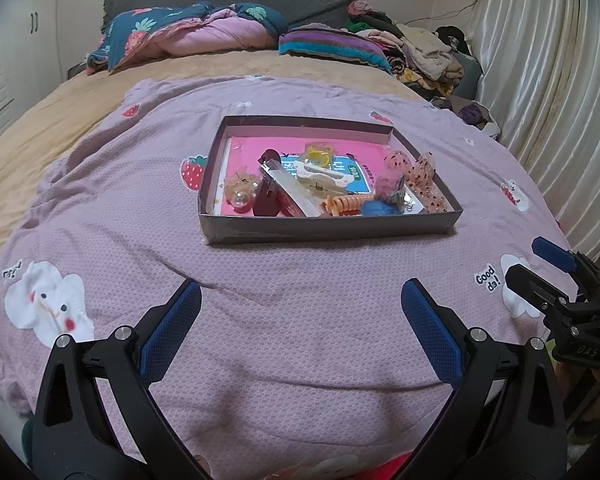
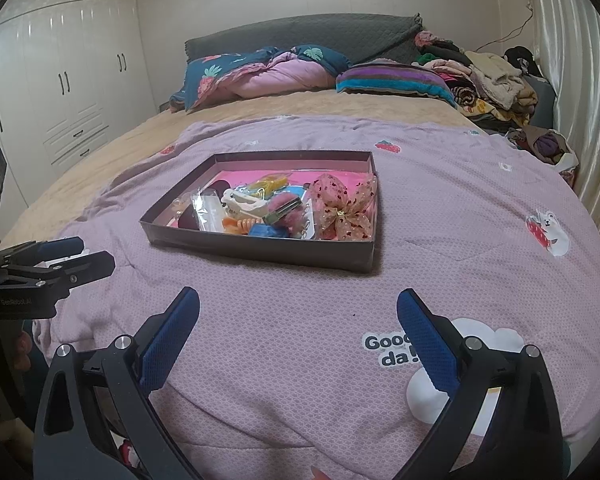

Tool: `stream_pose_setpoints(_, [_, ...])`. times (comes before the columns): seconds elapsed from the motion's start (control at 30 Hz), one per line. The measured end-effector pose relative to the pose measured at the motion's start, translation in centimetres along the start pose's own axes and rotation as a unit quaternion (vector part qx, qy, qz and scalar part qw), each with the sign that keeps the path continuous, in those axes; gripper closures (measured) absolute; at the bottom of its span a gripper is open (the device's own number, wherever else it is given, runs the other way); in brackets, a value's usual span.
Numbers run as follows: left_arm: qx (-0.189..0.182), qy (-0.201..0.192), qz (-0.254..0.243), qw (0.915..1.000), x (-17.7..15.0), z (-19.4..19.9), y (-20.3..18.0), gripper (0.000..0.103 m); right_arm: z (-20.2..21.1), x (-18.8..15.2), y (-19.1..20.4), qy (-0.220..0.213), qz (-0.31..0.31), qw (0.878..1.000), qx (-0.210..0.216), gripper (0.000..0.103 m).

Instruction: Organize jewelry

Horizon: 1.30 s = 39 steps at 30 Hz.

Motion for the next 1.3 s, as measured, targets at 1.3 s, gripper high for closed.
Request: stream_pose_setpoints(1.3, [0.015, 0.004, 0.004, 0.9999, -0.17, -0.02, 0.25, 0.009, 0.08, -0.07, -0.07, 0.0, -0.001, 1.0, 0.001, 0.004])
Point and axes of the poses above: each gripper's, at about its wrist camera, not at the fingertips, and z roughly against the way its jaws point, y to its left, x to its top, the point moved 4 cm from there along -z, roughly the way its jaws point, and after that the axes turned 4 degrees about -x, right-handed, at the moved point
